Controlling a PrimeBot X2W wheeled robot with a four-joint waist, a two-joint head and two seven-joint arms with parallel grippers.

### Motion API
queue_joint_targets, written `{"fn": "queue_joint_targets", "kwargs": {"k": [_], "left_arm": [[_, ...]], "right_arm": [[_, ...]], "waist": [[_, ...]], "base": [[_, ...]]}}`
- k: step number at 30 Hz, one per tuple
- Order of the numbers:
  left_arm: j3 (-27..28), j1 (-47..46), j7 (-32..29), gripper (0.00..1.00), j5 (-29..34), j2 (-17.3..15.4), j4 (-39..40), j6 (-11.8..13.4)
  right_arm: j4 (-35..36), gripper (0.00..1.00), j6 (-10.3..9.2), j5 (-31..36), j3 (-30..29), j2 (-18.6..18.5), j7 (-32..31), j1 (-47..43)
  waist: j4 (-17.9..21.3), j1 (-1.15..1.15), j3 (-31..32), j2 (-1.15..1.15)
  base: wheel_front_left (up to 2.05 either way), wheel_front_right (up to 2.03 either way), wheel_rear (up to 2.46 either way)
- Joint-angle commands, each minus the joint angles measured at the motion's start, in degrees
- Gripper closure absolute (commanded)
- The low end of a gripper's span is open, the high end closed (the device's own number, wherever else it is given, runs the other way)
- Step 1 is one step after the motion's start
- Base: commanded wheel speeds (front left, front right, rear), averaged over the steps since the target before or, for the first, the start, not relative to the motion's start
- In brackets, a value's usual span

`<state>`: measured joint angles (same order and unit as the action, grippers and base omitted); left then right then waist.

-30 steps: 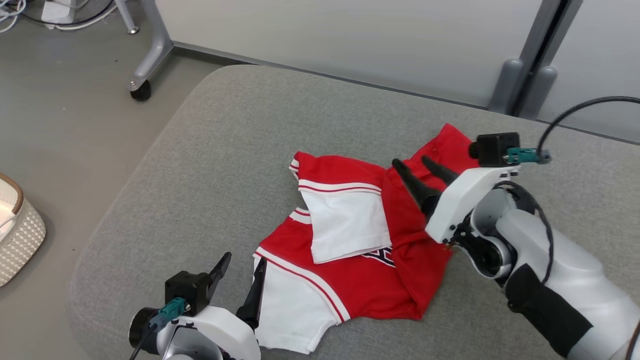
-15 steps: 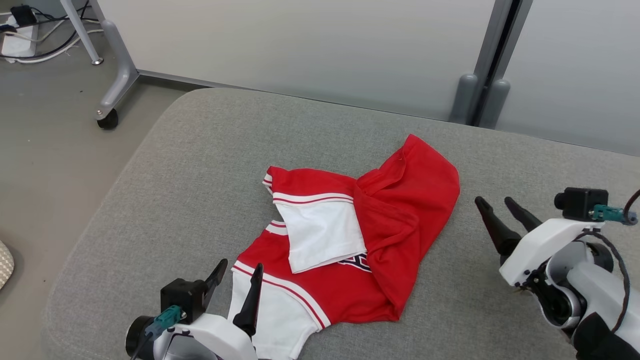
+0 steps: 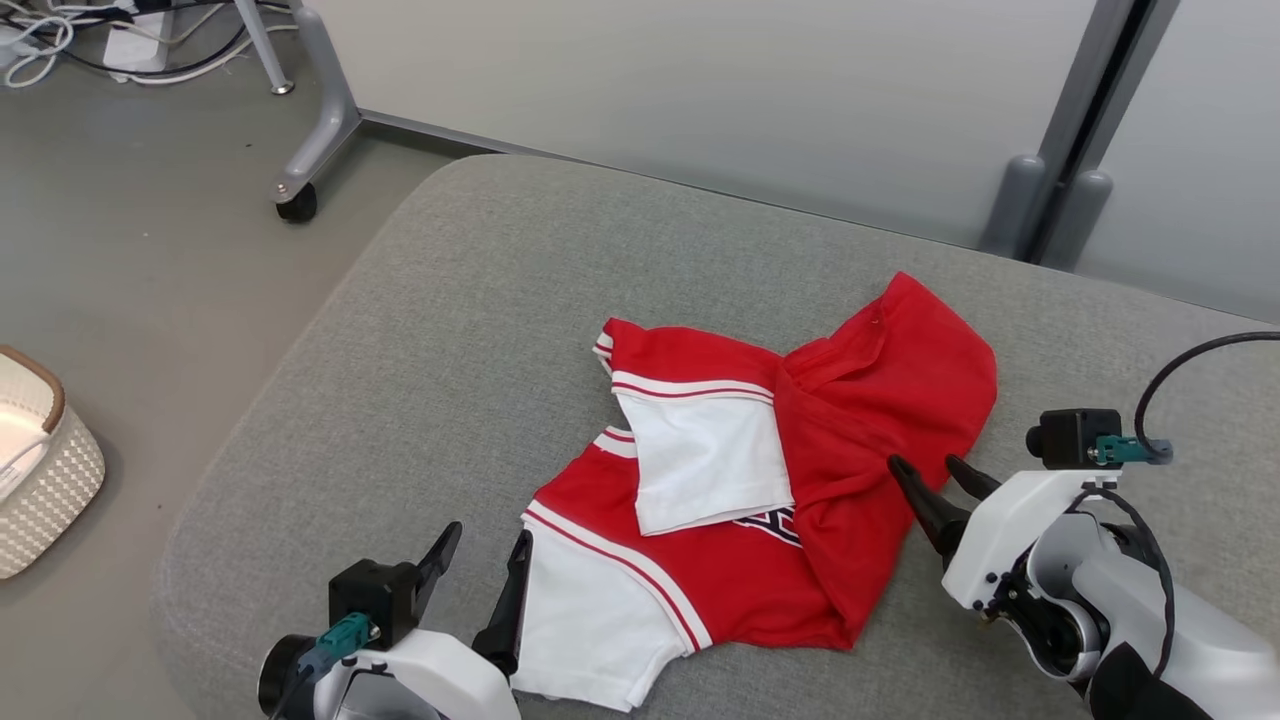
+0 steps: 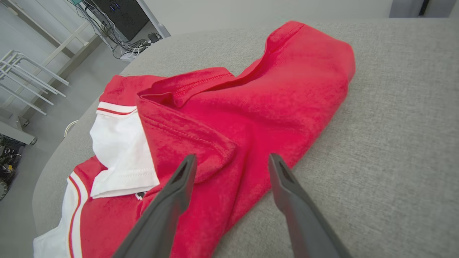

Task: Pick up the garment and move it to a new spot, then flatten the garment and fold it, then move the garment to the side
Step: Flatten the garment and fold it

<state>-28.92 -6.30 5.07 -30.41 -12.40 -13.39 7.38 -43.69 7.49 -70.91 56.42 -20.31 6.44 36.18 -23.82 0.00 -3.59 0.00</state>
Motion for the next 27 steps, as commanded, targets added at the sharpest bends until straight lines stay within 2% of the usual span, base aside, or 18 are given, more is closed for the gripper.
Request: {"fn": "queue_joint_targets", "kwargs": {"k": [1,9,12,15,16,17,18,19,27], "left_arm": [[0.0,-0.2,0.2,0.00,-0.3,-0.3,0.0,0.2],[-0.3,-0.3,0.7,0.00,-0.7,0.1,-0.6,0.0],[-0.4,-0.6,0.9,0.00,-0.8,0.2,-0.9,0.1],[-0.4,-0.8,0.9,0.00,-0.8,0.2,-1.1,0.2],[-0.4,-0.8,0.9,0.00,-0.8,0.2,-1.1,0.2],[-0.5,-0.9,0.9,0.00,-0.8,0.2,-1.1,0.3],[-0.5,-0.9,0.9,0.00,-0.9,0.1,-1.1,0.3],[-0.5,-1.0,0.9,0.00,-0.9,0.1,-1.0,0.3],[-0.4,-1.1,0.9,0.00,-1.1,-0.5,-1.1,0.7]], "right_arm": [[-0.6,0.00,0.01,-0.2,0.2,0.0,-0.1,0.5],[-4.1,0.00,0.01,-0.3,1.6,0.6,0.1,2.7],[-4.6,0.54,0.01,-0.5,2.2,0.9,0.2,3.2],[-4.6,0.85,0.02,-0.8,2.8,1.1,0.5,3.3],[-4.6,0.91,0.02,-0.9,3.0,1.1,0.6,3.2],[-4.6,0.92,0.02,-1.1,3.1,1.0,0.8,3.3],[-4.6,0.98,0.01,-1.2,3.3,1.0,0.9,3.4],[-4.5,1.00,0.01,-1.3,3.5,1.0,1.1,3.5],[-1.9,1.00,0.02,-2.2,4.6,-0.1,5.1,3.7]], "waist": [[-0.6,0.00,-0.2,0.00],[-2.2,0.00,-1.3,0.00],[-2.3,0.00,-1.5,0.00],[-2.0,0.00,-1.7,0.00],[-1.9,0.00,-1.7,0.00],[-1.8,0.00,-1.8,0.00],[-1.7,0.00,-1.9,0.00],[-1.6,0.00,-1.9,0.00],[0.2,0.00,-1.4,0.00]], "base": [[0.00,0.00,0.00],[0.00,0.00,0.00],[0.00,0.00,0.00],[0.00,0.00,0.00],[0.00,0.00,0.00],[0.00,0.00,0.00],[0.00,0.00,0.00],[0.00,0.00,0.00],[0.00,0.00,0.00]]}}
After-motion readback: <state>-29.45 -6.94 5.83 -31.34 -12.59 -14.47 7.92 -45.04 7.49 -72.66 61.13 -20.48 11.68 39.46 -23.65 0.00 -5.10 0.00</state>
